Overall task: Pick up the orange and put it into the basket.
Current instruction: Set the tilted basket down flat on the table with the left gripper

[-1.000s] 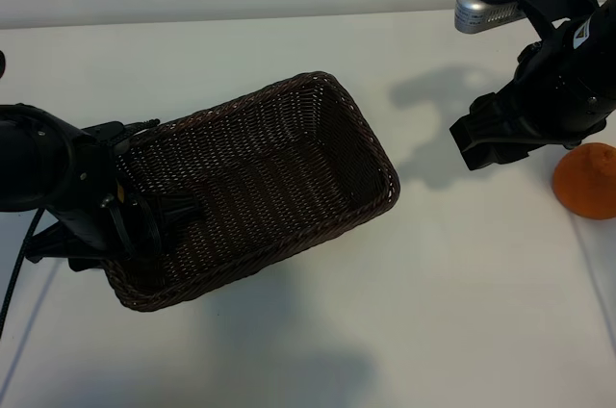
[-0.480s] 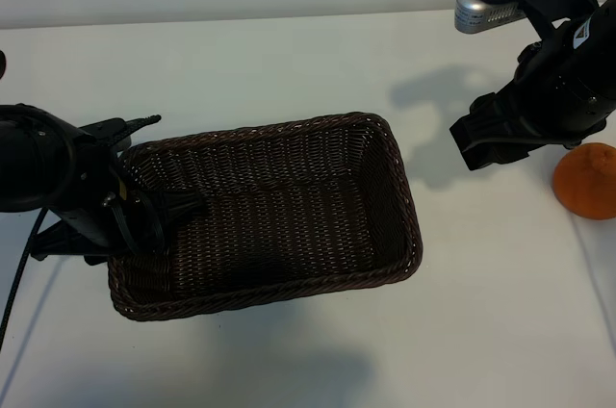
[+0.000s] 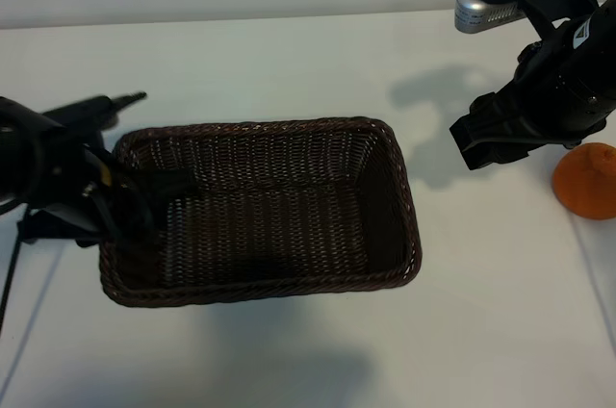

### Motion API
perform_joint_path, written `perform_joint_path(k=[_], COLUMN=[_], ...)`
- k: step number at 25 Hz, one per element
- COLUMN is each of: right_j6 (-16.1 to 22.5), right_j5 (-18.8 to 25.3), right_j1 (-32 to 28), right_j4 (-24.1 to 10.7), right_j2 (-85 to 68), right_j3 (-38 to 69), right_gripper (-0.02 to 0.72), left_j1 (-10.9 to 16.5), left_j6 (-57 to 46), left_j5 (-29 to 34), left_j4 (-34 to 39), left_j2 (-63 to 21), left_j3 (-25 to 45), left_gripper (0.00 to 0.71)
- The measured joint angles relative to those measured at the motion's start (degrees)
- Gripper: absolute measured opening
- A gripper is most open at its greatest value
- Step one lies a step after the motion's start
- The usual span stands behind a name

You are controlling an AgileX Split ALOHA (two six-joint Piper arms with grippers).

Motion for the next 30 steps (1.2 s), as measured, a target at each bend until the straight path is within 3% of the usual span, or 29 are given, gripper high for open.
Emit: perform_joint_path(k=[1,2,14,20,30], right_j6=[0.0,0.0,0.0,0.0,0.0], right_j5=[0.0,-0.05,-0.05,-0.05,-0.05], right_j1=[0.0,0.0,0.0,0.0,0.0], right_j4=[0.0,0.0,0.0,0.0,0.0], right_j2=[0.0,0.0,0.0,0.0,0.0], right_j3=[0.0,0.0,0.0,0.0,0.0], right_gripper=[0.55,0.55,0.55,0.55,0.55], left_j1=[0.63,1.54,12.17,12.89,13.99], left_j6=[0.46,1.06,27.02,35.63,42.12], left_j5=[0.0,0.12,0.84,-0.92,-6.29], left_j4=[-0.06,-0.43,-21.89,-30.95,-38.88], left_j2=[-1.28,-2.28,-10.72,-10.72,-7.14], left_j3=[0.0,0.0,0.39,0.41,0.3], left_gripper=[0.389,0.304,0.299,0.299,0.299])
